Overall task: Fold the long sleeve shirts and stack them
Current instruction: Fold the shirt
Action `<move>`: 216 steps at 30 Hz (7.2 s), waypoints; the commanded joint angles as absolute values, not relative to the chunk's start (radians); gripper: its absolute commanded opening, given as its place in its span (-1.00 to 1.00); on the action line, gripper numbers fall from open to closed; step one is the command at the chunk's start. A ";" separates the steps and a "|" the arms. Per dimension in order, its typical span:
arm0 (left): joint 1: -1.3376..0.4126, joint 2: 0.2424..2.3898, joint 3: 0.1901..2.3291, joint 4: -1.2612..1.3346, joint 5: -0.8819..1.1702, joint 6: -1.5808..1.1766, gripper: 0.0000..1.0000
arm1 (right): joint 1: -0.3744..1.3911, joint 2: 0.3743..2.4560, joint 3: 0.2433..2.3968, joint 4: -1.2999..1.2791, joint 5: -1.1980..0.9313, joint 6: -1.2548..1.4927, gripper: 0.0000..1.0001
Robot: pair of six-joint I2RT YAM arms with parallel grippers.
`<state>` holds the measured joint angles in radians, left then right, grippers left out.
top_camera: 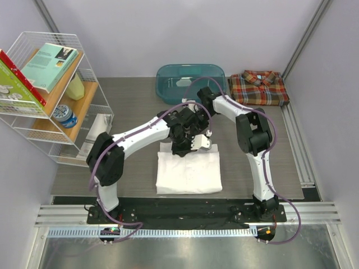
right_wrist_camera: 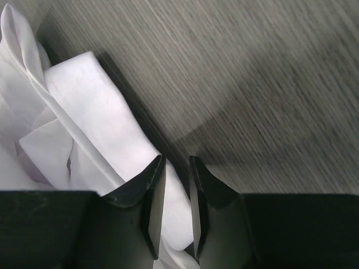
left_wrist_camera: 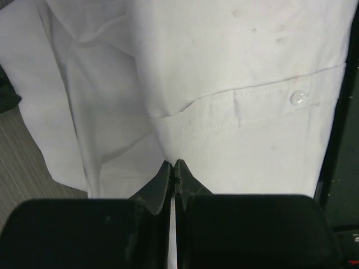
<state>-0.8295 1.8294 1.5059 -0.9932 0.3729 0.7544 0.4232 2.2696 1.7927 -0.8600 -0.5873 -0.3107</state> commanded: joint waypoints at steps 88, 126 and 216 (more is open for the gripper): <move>-0.795 1.896 1.543 -0.792 0.261 0.831 -0.99 | 0.491 2.157 1.557 -0.768 -0.675 -0.262 -0.95; -0.454 2.045 1.631 -1.091 0.588 0.592 0.14 | 0.301 1.914 1.405 -1.065 -0.574 -0.517 0.10; -0.431 1.810 0.684 0.224 0.897 -0.781 0.99 | 0.200 1.937 0.866 -0.662 -1.036 -0.038 0.99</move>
